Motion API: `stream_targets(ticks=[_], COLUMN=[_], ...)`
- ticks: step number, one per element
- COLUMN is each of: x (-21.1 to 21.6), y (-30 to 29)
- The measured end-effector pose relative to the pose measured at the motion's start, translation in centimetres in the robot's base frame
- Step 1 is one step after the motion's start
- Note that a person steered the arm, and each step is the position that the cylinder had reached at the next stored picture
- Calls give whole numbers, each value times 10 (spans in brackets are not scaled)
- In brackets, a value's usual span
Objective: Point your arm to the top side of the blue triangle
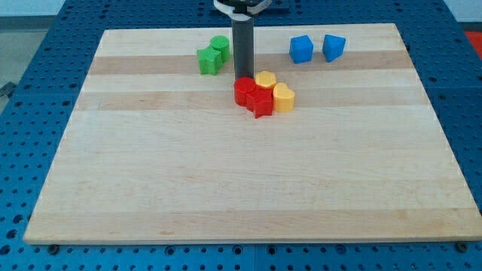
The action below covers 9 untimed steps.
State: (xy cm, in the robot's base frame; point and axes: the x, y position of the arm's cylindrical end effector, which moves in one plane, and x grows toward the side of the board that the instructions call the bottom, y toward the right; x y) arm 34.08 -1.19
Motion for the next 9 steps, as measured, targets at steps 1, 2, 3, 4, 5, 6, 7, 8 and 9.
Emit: stream_targets(ticks=[1,2,3,4,5,6,7,8,9], x=[0,-14,-34,-49,-51,-79,-122,-148,-148], y=[0,0,2,3,3,5,26,62,133])
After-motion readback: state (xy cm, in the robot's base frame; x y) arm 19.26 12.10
